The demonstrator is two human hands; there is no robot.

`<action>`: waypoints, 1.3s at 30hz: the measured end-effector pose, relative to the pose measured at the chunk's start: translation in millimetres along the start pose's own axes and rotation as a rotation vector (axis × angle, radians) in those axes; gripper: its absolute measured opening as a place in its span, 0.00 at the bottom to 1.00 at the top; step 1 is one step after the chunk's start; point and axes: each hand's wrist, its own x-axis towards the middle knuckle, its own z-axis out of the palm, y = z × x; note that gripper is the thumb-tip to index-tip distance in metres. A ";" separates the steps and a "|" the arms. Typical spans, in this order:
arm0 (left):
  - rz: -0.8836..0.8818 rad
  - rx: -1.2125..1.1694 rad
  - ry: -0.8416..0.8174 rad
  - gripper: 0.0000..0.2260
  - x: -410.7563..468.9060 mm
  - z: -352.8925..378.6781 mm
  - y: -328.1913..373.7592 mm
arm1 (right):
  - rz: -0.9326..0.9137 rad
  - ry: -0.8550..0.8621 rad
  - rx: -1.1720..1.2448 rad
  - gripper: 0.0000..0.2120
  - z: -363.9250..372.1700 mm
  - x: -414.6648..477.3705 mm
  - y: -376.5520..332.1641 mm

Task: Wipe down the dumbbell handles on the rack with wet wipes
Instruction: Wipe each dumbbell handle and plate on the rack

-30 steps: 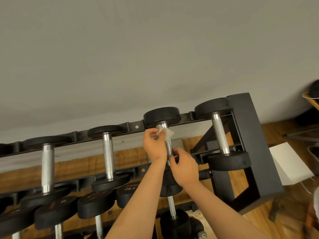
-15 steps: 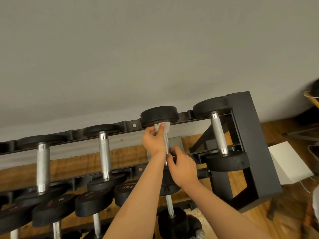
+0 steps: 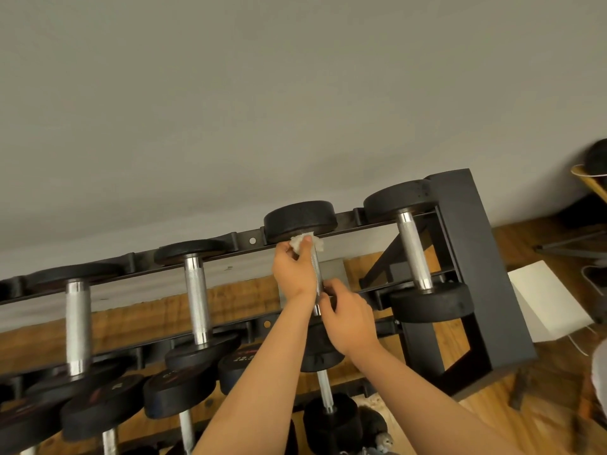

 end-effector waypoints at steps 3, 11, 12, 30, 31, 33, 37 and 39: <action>-0.193 -0.077 -0.081 0.11 6.5 -2.7 6.4 | 0.003 0.001 0.013 0.10 -0.5 0.6 1.0; -0.120 -0.041 -0.073 0.08 8.5 -19.5 6.4 | 0.005 0.000 0.038 0.10 -1.0 -0.8 0.2; -0.122 -0.023 -0.103 0.10 11.5 -19.1 8.6 | 0.002 -0.001 0.037 0.10 -0.9 -1.1 -0.2; -0.040 0.099 -0.124 0.07 -1.1 -35.3 -2.7 | 0.014 0.003 0.055 0.11 0.5 -1.0 1.7; -0.023 0.121 -0.148 0.06 2.3 -35.6 -1.9 | 0.015 0.006 0.055 0.11 1.1 -0.3 2.1; -0.012 0.157 -0.198 0.08 8.6 -33.1 7.0 | 0.014 0.010 0.061 0.11 2.7 0.1 3.5; -0.023 0.217 -0.220 0.10 6.1 -34.4 6.0 | 0.018 0.013 0.063 0.11 4.2 -0.4 4.2; 0.001 0.262 -0.211 0.09 -2.2 -44.2 -3.7 | 0.014 0.019 0.062 0.11 4.2 -1.0 5.0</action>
